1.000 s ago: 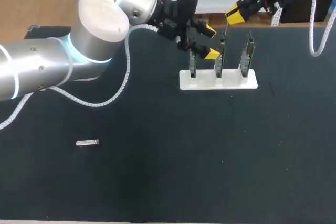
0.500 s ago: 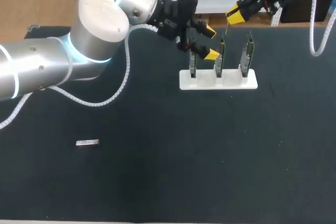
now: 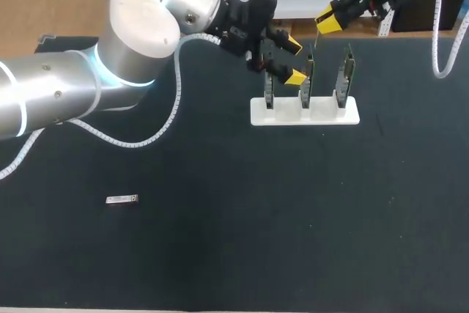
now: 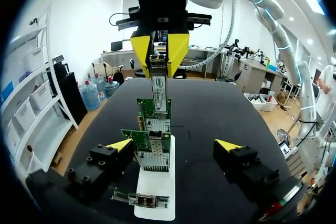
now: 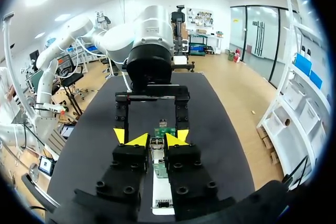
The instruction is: Pick up the optical module with the left hand, and insert it into the network port with the right hand.
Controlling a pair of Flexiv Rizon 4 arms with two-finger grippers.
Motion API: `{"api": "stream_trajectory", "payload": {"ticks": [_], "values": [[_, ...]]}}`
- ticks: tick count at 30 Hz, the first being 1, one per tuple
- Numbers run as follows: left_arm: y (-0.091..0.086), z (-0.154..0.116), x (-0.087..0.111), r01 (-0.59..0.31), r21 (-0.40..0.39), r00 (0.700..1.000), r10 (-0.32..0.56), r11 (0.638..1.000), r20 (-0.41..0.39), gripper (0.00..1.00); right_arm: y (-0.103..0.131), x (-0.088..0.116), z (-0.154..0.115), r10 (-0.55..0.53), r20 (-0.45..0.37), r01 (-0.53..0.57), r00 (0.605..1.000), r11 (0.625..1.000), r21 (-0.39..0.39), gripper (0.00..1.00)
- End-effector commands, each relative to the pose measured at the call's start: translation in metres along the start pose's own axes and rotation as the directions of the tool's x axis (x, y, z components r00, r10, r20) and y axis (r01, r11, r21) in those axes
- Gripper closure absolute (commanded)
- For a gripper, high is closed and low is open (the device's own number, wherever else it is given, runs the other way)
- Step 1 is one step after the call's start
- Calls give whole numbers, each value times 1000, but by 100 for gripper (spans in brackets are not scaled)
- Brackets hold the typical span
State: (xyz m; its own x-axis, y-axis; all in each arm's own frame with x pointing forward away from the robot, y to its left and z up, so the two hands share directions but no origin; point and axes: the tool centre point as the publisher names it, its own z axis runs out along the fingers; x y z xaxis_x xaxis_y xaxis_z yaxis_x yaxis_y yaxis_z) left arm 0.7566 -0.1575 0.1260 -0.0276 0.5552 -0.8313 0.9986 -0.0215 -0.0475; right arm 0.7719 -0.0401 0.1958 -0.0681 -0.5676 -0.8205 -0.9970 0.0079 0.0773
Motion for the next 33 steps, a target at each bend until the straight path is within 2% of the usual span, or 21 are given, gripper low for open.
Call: {"api": "stream_trajectory", "payload": {"ticks": [1, 9, 33], "values": [[3, 1, -1, 1, 6, 1000, -1, 1000, -6, 0, 0, 0, 0, 0, 3, 0, 1000, 1000, 0, 100], [2, 0, 3, 7, 6, 999, -6, 1000, -42, 0, 0, 1, 0, -1, 7, 1, 1000, 1000, -2, 100], [3, -1, 4, 8, 3, 999, -7, 1000, -42, 0, -4, 0, 5, -6, 15, 6, 1000, 1000, -16, 100]]}}
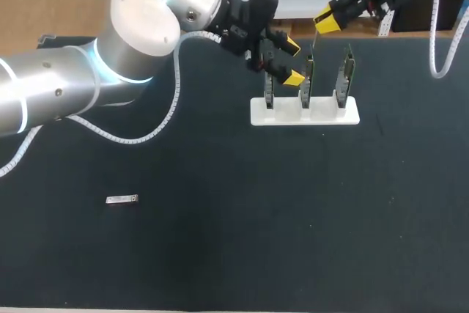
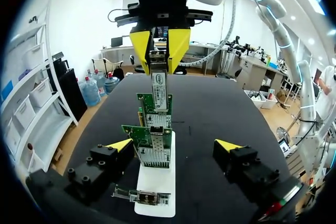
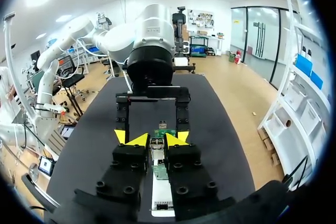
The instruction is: Pick up the optical module with the left hand, and insert it into the network port with the right hand.
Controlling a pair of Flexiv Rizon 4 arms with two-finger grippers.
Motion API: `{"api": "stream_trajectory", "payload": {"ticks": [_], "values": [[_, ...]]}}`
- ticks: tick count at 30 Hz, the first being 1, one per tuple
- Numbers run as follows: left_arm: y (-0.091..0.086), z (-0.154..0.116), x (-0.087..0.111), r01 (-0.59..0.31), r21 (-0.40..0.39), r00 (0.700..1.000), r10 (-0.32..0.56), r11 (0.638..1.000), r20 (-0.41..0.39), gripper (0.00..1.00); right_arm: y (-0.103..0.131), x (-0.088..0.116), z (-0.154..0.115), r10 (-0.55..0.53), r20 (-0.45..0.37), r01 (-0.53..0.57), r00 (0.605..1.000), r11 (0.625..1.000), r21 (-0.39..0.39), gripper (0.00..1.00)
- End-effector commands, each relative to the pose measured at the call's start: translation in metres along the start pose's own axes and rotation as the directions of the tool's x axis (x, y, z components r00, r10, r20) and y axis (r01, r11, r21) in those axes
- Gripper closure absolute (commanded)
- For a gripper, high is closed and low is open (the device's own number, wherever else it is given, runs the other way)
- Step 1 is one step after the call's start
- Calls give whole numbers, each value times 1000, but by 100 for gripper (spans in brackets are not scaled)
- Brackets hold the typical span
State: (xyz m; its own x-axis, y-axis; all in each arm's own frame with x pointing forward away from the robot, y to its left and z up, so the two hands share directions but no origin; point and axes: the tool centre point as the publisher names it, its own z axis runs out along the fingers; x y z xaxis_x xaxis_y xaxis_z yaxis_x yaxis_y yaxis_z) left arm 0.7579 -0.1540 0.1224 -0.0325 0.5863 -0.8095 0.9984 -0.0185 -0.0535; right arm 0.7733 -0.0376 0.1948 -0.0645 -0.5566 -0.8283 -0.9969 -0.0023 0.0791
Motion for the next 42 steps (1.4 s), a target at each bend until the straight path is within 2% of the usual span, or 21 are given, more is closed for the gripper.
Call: {"api": "stream_trajectory", "payload": {"ticks": [1, 42], "values": [[1, 0, -1, 1, 3, 1000, -1, 1000, -4, 0, -2, 1, 3, -2, -2, 2, 1000, 1000, -8, 100], [1, 0, -1, 1, 3, 1000, -1, 1000, -4, 0, -3, 13, 17, 12, -37, -13, 999, 1000, -25, 100]]}}
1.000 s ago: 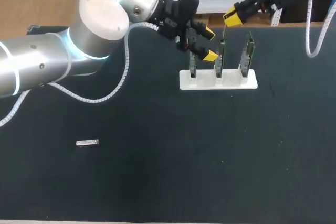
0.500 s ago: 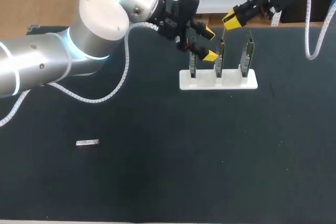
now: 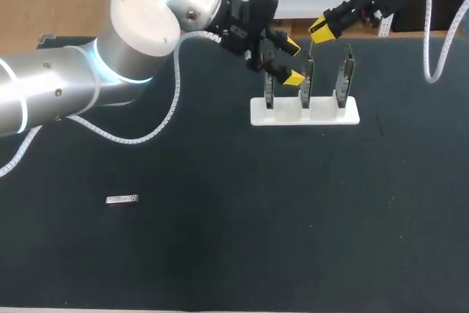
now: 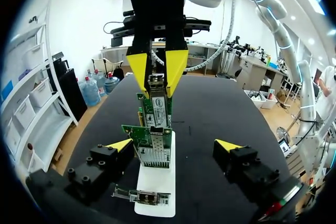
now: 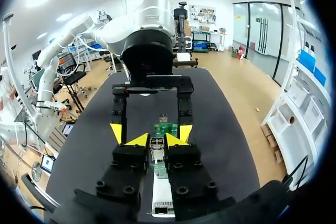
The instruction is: Pick up the optical module with the left hand, and insert it into the network port with the right hand.
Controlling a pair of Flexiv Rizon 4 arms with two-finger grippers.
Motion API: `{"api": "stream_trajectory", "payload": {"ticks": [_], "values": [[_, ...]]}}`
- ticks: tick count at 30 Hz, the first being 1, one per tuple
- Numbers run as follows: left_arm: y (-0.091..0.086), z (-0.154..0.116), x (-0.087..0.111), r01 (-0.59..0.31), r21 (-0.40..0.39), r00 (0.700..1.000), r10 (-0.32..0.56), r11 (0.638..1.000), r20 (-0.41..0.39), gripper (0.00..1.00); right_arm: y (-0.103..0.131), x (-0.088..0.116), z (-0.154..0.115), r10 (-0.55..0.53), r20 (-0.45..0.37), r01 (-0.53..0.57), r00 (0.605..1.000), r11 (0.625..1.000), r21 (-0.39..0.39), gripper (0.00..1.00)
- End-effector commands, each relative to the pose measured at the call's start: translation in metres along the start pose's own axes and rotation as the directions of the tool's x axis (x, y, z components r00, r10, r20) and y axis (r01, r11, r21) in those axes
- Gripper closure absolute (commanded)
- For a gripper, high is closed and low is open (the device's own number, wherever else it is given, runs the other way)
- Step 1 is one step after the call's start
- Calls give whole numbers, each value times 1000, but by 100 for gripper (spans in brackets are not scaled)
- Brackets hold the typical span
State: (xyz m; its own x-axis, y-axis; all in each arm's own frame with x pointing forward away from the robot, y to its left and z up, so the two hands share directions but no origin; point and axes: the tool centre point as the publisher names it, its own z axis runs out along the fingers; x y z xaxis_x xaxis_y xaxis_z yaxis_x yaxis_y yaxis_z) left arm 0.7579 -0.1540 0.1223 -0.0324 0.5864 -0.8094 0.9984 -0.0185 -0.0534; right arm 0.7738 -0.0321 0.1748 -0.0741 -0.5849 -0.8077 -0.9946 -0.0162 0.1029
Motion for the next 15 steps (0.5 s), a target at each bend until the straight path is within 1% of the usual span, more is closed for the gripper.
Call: {"api": "stream_trajectory", "payload": {"ticks": [1, 15], "values": [[2, 0, -1, 1, 3, 1000, -1, 1000, -4, 0, -1, -1, 1, 1, -4, -1, 1000, 1000, -1, 100], [2, 0, -1, 1, 3, 1000, -1, 1000, -4, 0, -1, 1, 4, 3, -27, -3, 1000, 1000, 7, 100]]}}
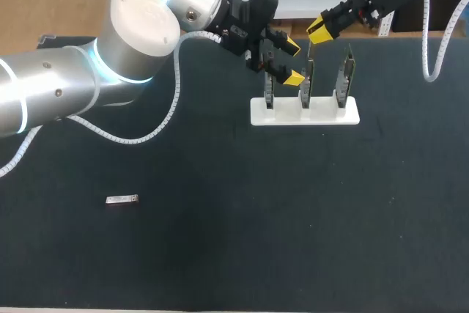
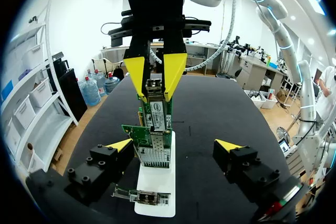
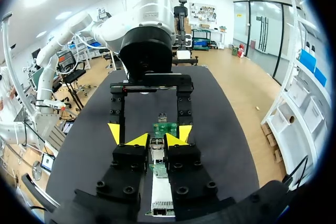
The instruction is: Pick up the optical module with the left hand, and insert it into the network port with the right hand.
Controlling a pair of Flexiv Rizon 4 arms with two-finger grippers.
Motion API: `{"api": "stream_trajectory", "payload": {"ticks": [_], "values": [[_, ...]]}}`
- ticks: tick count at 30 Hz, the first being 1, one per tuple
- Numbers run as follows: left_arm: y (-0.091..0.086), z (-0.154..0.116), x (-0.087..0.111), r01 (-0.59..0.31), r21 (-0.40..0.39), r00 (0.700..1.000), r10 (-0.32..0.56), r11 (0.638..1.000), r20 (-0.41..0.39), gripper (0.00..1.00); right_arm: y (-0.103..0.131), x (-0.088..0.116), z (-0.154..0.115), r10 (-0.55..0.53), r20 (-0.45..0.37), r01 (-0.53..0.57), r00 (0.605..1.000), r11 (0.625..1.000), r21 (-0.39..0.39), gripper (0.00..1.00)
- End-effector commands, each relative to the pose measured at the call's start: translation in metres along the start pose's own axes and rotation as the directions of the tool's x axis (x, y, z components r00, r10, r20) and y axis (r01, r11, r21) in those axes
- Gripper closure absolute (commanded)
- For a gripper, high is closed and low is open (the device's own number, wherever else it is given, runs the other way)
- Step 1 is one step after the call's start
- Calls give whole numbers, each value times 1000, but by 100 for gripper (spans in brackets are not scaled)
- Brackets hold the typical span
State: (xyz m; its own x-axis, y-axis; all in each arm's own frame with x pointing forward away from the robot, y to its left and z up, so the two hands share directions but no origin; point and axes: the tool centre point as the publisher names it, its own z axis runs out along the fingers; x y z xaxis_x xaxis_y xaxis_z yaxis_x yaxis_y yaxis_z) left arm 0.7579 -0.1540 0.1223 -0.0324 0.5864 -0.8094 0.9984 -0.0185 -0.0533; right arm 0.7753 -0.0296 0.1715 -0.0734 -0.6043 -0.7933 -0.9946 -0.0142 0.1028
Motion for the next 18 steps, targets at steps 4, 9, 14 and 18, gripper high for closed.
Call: {"api": "stream_trajectory", "payload": {"ticks": [4, 9, 14, 18], "values": [[2, 0, -1, 1, 3, 1000, -1, 1000, -4, 0, 2, 1, 2, 2, -9, -1, 1000, 1000, 10, 100], [2, 0, -1, 1, 3, 1000, -1, 1000, -4, 0, 2, 2, 4, 2, -18, -2, 1000, 1000, 14, 100], [2, 0, -1, 1, 3, 1000, -1, 1000, -4, 0, 3, 3, 4, 4, -25, -4, 1000, 1000, 17, 100], [2, 0, -1, 1, 3, 1000, -1, 1000, -4, 0, 3, 5, 3, 9, -25, -8, 1000, 1000, 21, 100]]}}
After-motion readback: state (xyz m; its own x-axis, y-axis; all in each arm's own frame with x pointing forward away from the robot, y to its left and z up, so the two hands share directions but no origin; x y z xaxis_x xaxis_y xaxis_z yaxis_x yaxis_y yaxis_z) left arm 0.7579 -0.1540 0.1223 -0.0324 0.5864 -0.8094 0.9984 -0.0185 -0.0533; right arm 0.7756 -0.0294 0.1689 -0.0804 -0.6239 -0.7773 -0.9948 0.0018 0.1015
